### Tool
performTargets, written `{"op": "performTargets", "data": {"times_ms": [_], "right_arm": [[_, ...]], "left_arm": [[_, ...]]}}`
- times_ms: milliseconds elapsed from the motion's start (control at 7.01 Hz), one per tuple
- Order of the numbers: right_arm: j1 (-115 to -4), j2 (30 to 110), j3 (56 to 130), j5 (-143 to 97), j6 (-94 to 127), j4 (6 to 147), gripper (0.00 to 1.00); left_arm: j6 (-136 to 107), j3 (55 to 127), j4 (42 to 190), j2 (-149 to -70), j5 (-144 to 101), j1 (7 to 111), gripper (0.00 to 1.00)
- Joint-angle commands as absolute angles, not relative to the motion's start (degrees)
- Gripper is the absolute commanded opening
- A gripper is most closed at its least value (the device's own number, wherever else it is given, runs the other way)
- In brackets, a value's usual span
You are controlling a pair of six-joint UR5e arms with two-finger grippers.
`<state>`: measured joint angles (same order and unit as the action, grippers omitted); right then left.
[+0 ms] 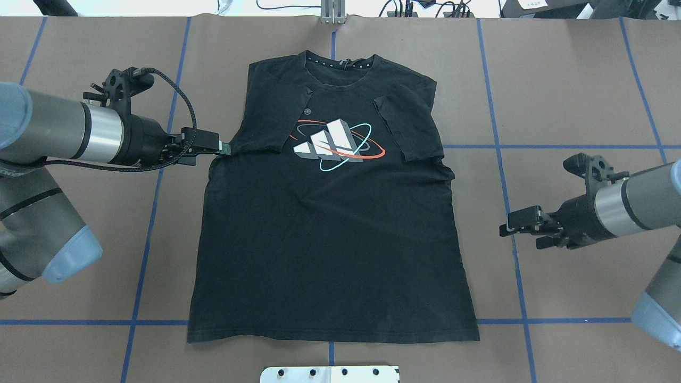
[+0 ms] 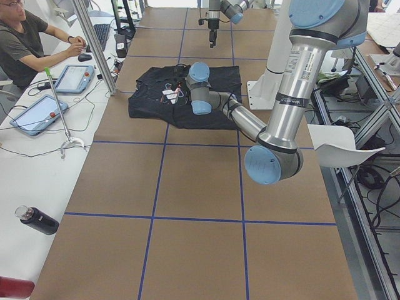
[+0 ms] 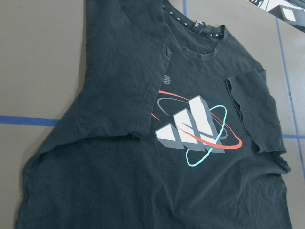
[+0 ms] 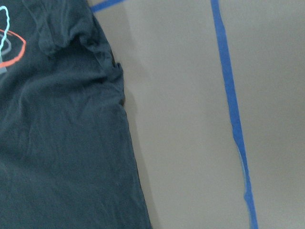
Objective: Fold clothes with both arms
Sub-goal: 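Withdraw the left gripper while the right gripper moves toward the hem corner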
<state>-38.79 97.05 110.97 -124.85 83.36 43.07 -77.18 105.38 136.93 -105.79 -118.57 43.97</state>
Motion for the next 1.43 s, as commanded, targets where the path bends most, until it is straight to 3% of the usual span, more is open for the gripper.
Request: {"op": "performTargets", "data": {"times_ms": [0,285,856,1284], "right_arm": [[-29.5,98.3,110.7,-117.5,88.3,40.1,1.0],[-27.3,102.0,110.6,-116.9,88.3,33.4,1.0],[-14.9,103.9,110.8,-107.3,93.6,29.0,1.0],[-12.6,100.6,109.5,-107.2,93.7,30.1,0.99]], "left_arm": [[-77.1,105.7,137.6,-105.6,-118.7,43.6,1.0],[-77.9,103.5,151.0,-99.7,-121.1,43.3,1.0],[-78.0,104.2,152.0,-96.2,-123.0,43.3,1.0],[-78.0,104.3,152.0,-96.0,-123.0,43.2,1.0]]}}
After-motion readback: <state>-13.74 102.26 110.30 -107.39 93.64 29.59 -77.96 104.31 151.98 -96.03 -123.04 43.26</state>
